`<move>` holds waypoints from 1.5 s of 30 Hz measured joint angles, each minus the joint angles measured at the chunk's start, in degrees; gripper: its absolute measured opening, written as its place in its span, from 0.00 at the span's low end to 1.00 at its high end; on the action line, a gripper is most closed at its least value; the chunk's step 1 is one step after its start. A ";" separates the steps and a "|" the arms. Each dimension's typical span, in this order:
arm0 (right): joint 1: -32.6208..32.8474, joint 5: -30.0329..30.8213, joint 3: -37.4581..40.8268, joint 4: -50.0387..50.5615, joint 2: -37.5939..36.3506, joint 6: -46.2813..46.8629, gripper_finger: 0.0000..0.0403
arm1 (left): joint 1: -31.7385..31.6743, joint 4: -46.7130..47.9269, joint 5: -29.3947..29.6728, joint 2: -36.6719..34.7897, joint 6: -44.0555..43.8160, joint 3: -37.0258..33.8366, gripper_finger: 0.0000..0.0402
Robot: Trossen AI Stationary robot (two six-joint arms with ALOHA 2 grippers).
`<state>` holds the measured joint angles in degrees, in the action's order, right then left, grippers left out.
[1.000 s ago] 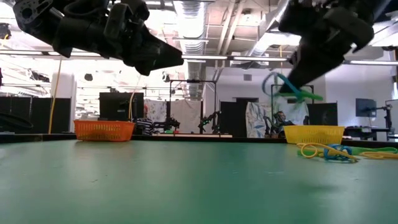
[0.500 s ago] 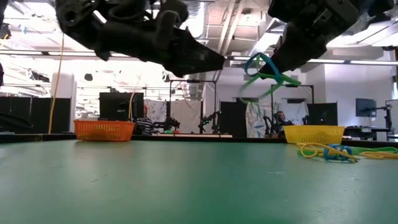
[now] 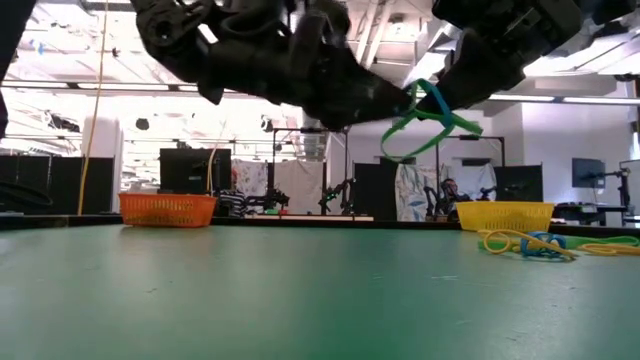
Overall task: Sort rubber bands into baskets
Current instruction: Put the green rubber band into the orange bin
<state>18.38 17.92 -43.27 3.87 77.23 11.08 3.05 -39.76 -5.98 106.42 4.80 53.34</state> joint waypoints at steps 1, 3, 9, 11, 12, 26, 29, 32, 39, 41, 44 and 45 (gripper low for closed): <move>-0.13 -0.01 0.00 0.00 0.00 -0.04 0.05 | -0.01 1.81 0.00 0.52 -0.07 0.67 0.51; -0.19 0.02 0.00 0.11 0.00 -0.04 0.05 | -0.04 3.06 0.09 1.89 -0.09 2.25 0.50; -0.13 -0.01 0.00 0.62 0.00 0.00 0.05 | 0.02 4.17 0.02 2.42 0.17 3.43 0.45; -0.01 -0.01 0.00 1.44 0.00 0.24 0.05 | 0.01 5.18 -0.07 2.42 0.13 3.41 0.43; -0.01 0.01 0.00 1.53 0.00 0.27 0.05 | 0.00 5.56 -0.33 2.42 0.13 3.41 0.42; -0.03 0.02 0.00 0.82 0.00 -0.43 0.05 | -0.24 10.93 3.23 2.42 0.54 3.36 0.39; -0.03 0.02 0.00 1.06 0.00 -0.17 0.05 | -0.42 10.94 3.75 2.42 1.16 3.35 0.32; -0.03 -0.01 0.00 1.84 0.00 0.46 0.05 | -0.55 11.68 4.66 2.42 2.22 3.34 0.21; -0.05 0.02 0.00 4.81 0.00 2.57 0.06 | -0.98 14.90 6.78 2.42 4.03 3.34 0.01; -0.05 0.06 0.00 5.22 0.00 3.37 0.09 | -1.19 15.32 6.85 2.42 4.27 3.34 0.00; -0.16 0.08 0.00 5.15 0.00 3.91 0.18 | -1.51 16.92 9.02 1.76 5.17 3.34 0.00; -0.16 0.08 0.00 5.17 0.00 3.91 0.22 | -1.65 17.67 10.21 1.20 5.49 3.34 0.00</move>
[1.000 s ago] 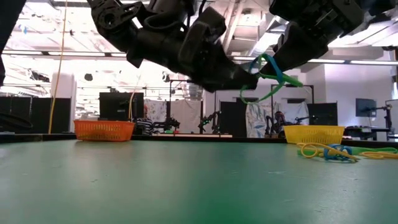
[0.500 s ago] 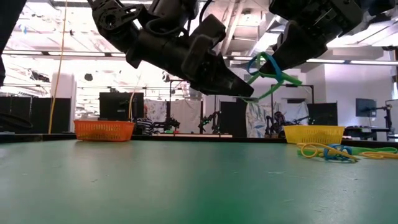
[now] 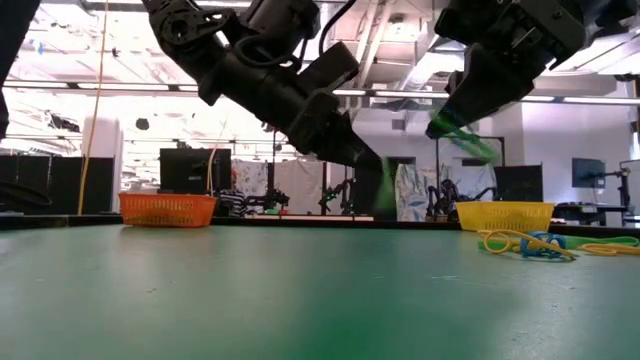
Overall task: Sort rubber bands into baskets
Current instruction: Put the green rubber band into the orange bin
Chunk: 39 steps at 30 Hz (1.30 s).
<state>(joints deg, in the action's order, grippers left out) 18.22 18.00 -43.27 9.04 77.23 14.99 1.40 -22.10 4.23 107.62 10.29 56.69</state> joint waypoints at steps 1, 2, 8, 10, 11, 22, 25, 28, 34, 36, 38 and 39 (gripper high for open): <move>0.00 0.00 0.00 0.00 0.00 0.01 0.26 | -0.17 1.35 1.06 -0.65 0.40 -0.01 0.00; 0.00 -0.02 0.00 0.12 0.00 0.05 0.30 | -0.31 2.39 1.97 -1.27 0.86 -0.02 0.00; 0.00 0.26 0.00 2.50 -0.02 1.23 0.53 | -0.54 10.18 8.29 -5.60 3.64 -0.02 0.00; 0.00 1.23 0.00 2.80 -0.02 1.27 0.58 | -0.54 12.71 10.20 -7.30 4.33 -0.02 0.00; 0.00 1.71 0.00 2.86 -0.02 1.47 0.59 | -0.54 14.13 10.95 -8.10 4.52 -0.02 0.00; 0.00 3.60 0.00 2.70 -0.02 1.67 0.56 | -1.94 35.00 21.80 -17.64 3.97 -0.85 0.00; 0.00 5.62 0.00 2.47 -0.02 1.65 0.55 | -3.42 38.87 23.62 -20.85 3.01 -2.05 0.00; 0.00 7.04 0.00 2.15 -0.02 1.65 0.54 | -5.59 42.52 25.38 -24.55 2.13 -3.66 0.00; 0.00 7.85 0.01 1.78 -0.02 1.63 0.54 | -12.88 49.38 26.81 -32.66 -0.30 -7.46 0.00; 0.00 7.87 0.07 1.48 -0.02 1.62 0.54 | -15.94 52.08 27.85 -35.01 -0.90 -8.80 0.00; 0.00 7.87 0.54 0.98 -0.02 1.50 0.54 | -19.70 54.20 28.51 -37.37 -1.51 -10.49 0.00; 0.00 7.87 0.73 0.97 -0.02 1.48 0.54 | -21.45 55.62 28.63 -38.14 -1.93 -11.10 0.00</move>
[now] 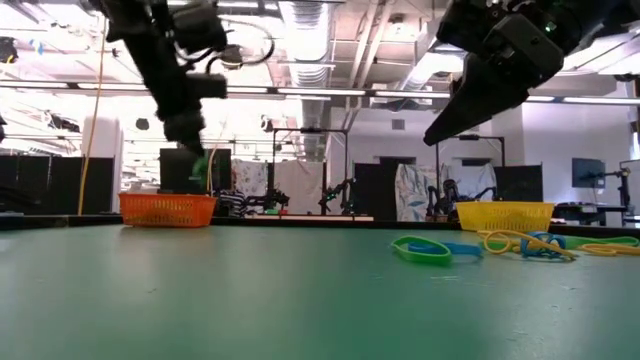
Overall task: Sort rubber bands into baskets
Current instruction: Put the green rubber band into the orange bin
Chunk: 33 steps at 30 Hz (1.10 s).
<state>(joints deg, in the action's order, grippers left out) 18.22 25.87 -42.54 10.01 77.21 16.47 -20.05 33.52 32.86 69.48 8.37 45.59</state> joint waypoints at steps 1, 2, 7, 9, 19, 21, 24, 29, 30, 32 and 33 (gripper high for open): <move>-0.01 0.00 0.18 -0.37 0.02 -0.03 0.54 | -2.11 0.80 0.02 -0.69 -0.31 -0.56 0.00; -0.07 0.00 0.52 -0.86 0.02 -0.09 0.54 | -4.05 1.33 0.02 -1.39 -0.37 -1.19 0.00; -0.76 -0.07 2.65 -3.51 0.02 0.00 0.54 | -13.13 2.04 0.17 -3.10 0.63 -3.72 0.00; -0.97 -0.07 2.97 -3.75 0.02 0.07 0.54 | -16.02 1.23 0.01 -3.14 0.83 -3.72 0.00; -1.14 -0.26 3.14 -4.31 0.02 0.48 0.54 | -25.53 -0.87 -7.06 -2.23 4.26 -3.70 0.00; -1.14 -0.26 3.14 -4.41 0.02 0.55 0.54 | -26.61 -0.88 -9.00 -1.38 4.38 -3.70 0.00; -1.14 -0.28 3.14 -4.72 0.02 0.61 0.54 | -27.49 -0.90 -9.97 0.52 4.55 -3.68 0.02; -1.03 -0.28 3.14 -4.99 0.02 0.61 0.54 | -27.76 -0.77 -10.11 4.56 4.51 -3.68 0.16; -0.94 -0.31 3.14 -4.97 0.02 0.61 0.54 | -27.76 -0.64 -10.29 5.18 4.47 -3.68 0.19; -0.60 -0.31 3.14 -4.99 0.02 0.62 0.54 | -27.76 -0.46 -12.22 6.08 4.36 -3.68 0.27; -0.57 -0.31 3.14 -4.99 0.02 0.61 0.54 | -27.76 -0.48 -13.56 6.33 3.94 -3.68 0.30</move>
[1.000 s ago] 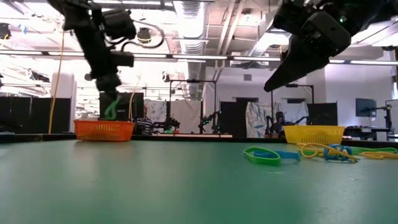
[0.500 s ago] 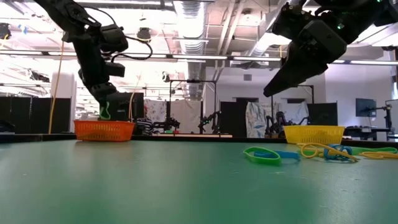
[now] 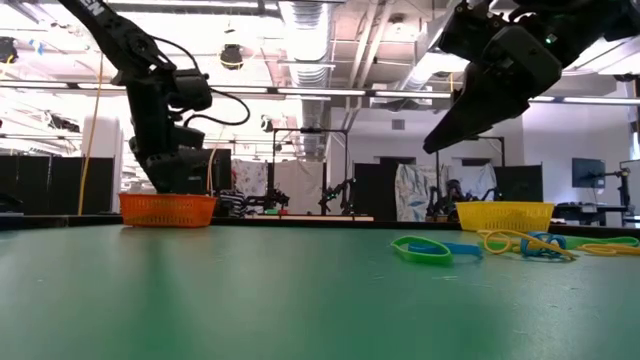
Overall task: Sort rubber bands into baskets
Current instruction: Put the green rubber band into the orange bin
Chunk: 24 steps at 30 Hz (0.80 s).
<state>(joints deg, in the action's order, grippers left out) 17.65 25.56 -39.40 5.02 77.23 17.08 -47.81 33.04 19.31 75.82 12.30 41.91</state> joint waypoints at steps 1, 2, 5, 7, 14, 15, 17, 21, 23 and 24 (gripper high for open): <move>0.01 -0.04 0.00 0.00 0.00 0.00 0.54 | 0.00 0.04 -1.54 0.08 -0.48 0.00 0.33; 0.02 -0.09 0.00 0.02 0.00 0.00 0.54 | -0.13 0.00 -3.30 0.08 -0.80 0.02 0.36; -0.02 -0.09 0.00 0.02 0.00 0.00 0.54 | -0.63 1.05 -9.51 -0.08 -1.62 0.83 0.42; -0.04 -0.09 0.00 0.02 0.00 0.00 0.54 | -0.98 2.29 -13.14 -0.09 -2.18 1.80 0.44; -0.04 -0.09 0.00 0.02 0.00 -0.02 0.54 | -1.22 5.46 -17.46 -0.09 -2.49 5.25 0.45; -0.04 -0.09 0.00 0.02 0.00 -0.02 0.54 | -1.22 5.46 -16.98 -0.09 -2.47 5.66 0.45; -0.04 -0.08 0.00 0.02 0.00 -0.03 0.54 | -1.22 5.59 -16.11 -0.09 -2.41 6.54 0.45; -0.04 -0.07 0.00 0.04 0.00 -0.04 0.54 | -1.20 5.94 -7.84 -0.11 -3.01 8.17 0.45; -0.04 -0.09 0.00 0.04 0.00 -0.04 0.54 | -1.08 6.03 -7.27 -0.11 -3.69 8.40 0.45; -0.04 -0.09 0.00 0.07 0.00 -0.07 0.54 | -0.95 6.01 -9.03 -0.11 -3.79 8.48 0.45</move>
<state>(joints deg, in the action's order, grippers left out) 17.61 25.47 -39.40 5.08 77.23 17.02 -48.76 39.05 10.28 75.70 8.51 50.39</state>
